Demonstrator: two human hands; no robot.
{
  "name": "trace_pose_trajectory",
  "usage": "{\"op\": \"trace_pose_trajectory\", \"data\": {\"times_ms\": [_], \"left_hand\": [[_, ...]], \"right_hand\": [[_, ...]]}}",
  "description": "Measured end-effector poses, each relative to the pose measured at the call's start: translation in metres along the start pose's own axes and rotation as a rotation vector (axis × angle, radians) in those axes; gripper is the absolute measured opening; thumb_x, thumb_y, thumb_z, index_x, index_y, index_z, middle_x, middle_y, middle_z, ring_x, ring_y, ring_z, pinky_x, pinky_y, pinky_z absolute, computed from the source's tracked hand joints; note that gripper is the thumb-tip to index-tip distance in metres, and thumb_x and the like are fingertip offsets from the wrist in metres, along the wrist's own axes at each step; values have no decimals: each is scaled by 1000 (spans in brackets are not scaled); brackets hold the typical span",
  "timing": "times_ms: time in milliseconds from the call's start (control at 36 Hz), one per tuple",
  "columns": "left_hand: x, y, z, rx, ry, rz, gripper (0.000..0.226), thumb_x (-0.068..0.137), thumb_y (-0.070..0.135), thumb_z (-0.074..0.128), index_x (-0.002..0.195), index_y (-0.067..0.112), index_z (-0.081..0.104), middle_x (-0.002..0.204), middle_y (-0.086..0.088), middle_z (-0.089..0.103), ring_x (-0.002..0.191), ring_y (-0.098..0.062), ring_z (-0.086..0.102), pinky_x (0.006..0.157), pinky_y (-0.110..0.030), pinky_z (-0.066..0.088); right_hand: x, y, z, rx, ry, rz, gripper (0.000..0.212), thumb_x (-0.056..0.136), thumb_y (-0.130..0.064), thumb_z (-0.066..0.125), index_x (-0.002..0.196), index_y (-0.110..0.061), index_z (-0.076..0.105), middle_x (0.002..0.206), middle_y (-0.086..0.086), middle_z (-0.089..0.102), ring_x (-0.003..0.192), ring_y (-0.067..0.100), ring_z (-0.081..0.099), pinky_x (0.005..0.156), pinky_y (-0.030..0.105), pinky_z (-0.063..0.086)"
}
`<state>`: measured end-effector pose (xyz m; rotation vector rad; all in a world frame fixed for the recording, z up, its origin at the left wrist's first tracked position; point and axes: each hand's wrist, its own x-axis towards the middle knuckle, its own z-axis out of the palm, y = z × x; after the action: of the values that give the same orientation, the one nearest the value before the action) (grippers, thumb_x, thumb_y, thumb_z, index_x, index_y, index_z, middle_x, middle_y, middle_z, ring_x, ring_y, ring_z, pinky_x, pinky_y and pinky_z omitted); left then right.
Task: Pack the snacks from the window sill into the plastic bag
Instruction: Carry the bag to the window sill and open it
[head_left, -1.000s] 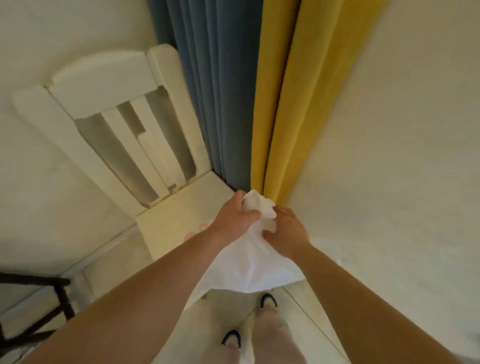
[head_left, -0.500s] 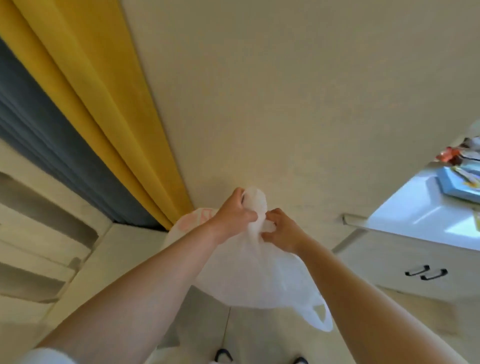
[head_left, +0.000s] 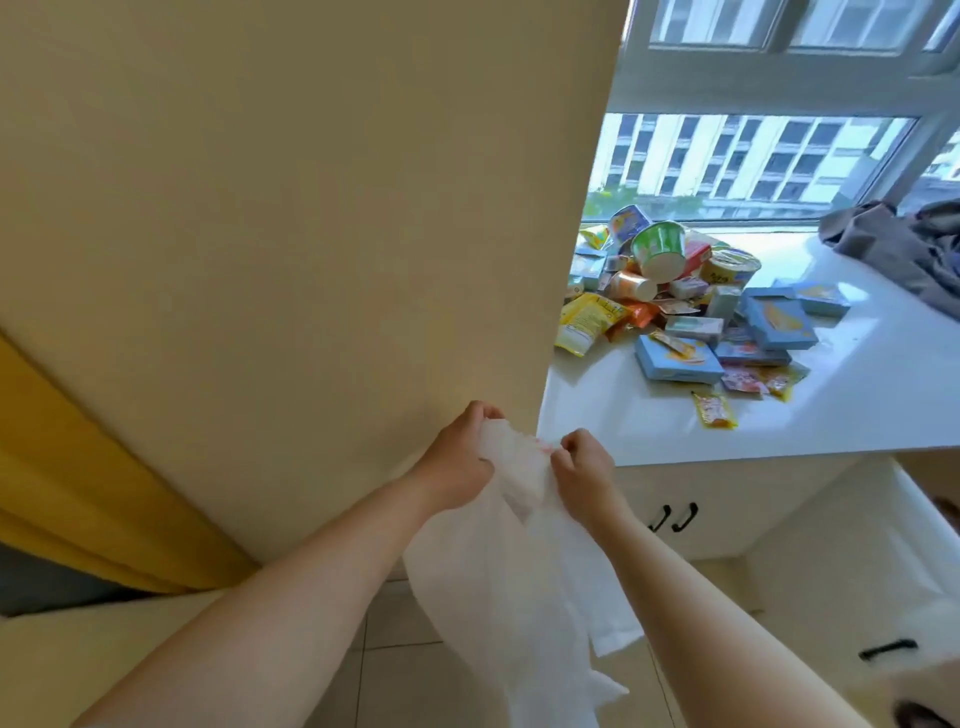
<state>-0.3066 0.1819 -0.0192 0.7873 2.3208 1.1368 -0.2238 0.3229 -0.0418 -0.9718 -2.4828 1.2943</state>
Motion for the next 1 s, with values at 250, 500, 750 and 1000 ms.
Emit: {"op": "trace_pose_trajectory", "data": {"times_ms": [250, 500, 750, 1000], "left_hand": [[38, 71, 67, -40, 148, 122, 49, 86, -1, 48, 130, 21, 47, 115, 1, 56, 100, -18, 55, 80, -22, 38], [97, 118, 103, -81, 336, 256, 48, 81, -11, 36, 96, 20, 68, 84, 1, 63, 78, -18, 59, 66, -24, 45], [184, 170, 93, 2, 510, 677, 29, 68, 11, 37, 78, 12, 64, 77, 3, 62, 75, -17, 55, 61, -27, 44], [284, 162, 111, 392, 477, 827, 30, 66, 28, 52, 95, 23, 59, 97, 6, 60, 91, -19, 47, 70, -24, 45]], "right_hand": [[19, 39, -91, 83, 210, -66, 15, 98, -17, 39, 106, -9, 49, 85, 6, 56, 84, 28, 51, 68, 31, 31], [53, 69, -148, -735, 157, -422, 55, 62, -52, 79, 104, -18, 66, 91, -1, 65, 66, 26, 67, 54, 33, 50], [137, 53, -201, -873, 536, -611, 34, 42, -3, 85, 65, -13, 63, 62, 3, 59, 31, 22, 48, 28, 22, 35], [230, 70, -212, -765, 675, -658, 37, 48, 5, 79, 75, -13, 62, 63, 3, 57, 33, 20, 47, 30, 18, 32]]}}
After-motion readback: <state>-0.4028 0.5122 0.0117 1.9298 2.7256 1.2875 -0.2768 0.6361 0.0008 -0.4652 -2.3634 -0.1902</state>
